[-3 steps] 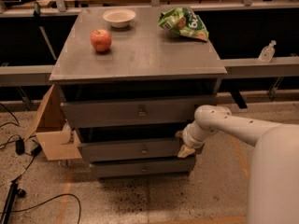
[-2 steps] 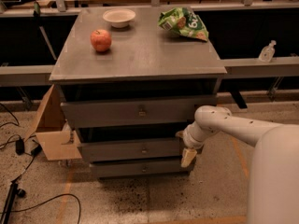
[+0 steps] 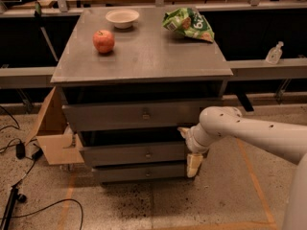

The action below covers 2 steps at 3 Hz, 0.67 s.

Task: Open middle drawer

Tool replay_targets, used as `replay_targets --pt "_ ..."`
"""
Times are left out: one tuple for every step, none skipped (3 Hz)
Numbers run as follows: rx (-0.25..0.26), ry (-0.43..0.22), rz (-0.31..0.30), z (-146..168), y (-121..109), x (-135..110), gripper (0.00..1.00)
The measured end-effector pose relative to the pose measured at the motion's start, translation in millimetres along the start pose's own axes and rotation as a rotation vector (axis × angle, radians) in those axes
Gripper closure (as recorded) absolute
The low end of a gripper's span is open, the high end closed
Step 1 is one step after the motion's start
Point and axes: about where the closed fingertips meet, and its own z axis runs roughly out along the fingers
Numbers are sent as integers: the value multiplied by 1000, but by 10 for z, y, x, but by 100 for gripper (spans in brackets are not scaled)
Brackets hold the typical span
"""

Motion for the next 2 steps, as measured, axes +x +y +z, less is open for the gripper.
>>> replay_targets --pt "-3 -1 -24 -114 40 -134 0" --pt "-35 -3 -28 -4 39 -161 0"
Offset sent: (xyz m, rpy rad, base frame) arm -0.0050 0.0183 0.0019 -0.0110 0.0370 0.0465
